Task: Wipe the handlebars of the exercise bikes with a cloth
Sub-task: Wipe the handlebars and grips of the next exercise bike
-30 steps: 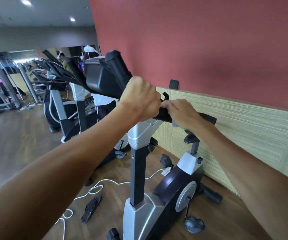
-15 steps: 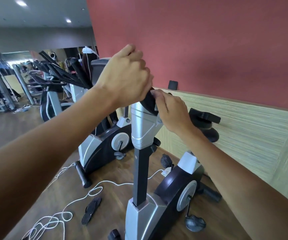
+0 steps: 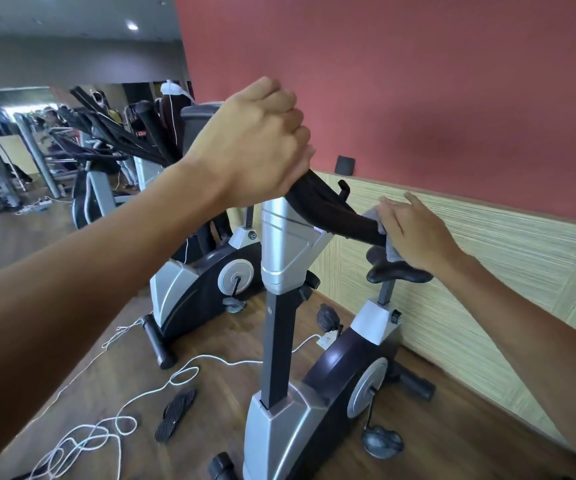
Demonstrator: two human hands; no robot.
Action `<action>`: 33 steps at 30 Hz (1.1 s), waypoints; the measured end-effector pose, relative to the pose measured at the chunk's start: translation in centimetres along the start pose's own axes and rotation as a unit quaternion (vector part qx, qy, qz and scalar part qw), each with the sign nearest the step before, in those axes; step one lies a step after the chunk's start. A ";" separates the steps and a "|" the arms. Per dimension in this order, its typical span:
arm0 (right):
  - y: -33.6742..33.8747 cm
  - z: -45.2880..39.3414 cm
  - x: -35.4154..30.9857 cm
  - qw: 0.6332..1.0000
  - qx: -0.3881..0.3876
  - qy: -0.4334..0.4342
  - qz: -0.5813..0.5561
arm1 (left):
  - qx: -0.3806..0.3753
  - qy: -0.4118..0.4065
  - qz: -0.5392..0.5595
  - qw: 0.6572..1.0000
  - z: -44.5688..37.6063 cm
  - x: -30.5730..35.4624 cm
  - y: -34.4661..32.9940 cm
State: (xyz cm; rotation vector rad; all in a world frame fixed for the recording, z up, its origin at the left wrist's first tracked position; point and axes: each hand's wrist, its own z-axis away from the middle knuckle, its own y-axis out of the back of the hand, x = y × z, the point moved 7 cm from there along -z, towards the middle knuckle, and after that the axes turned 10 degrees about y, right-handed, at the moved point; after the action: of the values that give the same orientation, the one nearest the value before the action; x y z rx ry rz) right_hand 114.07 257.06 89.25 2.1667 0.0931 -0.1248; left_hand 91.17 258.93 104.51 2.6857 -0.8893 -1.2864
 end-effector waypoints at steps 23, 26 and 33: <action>0.7 -0.9 -3.0 0.992 0.074 0.087 0.057 | 0.071 0.005 -0.023 0.997 -0.3 1.0 0.0; 1.0 -0.6 -0.6 0.982 0.046 0.090 0.162 | 0.077 0.009 -0.025 0.997 -0.1 0.9 -0.1; 0.4 -2.9 -1.4 0.993 -0.002 0.033 0.113 | 0.072 0.005 -0.036 0.997 -0.2 0.9 -0.4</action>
State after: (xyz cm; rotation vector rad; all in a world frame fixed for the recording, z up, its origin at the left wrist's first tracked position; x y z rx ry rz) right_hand 112.85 259.13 91.40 2.1612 -0.1144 0.0776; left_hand 91.99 258.76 103.87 2.8569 -0.9260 -1.2669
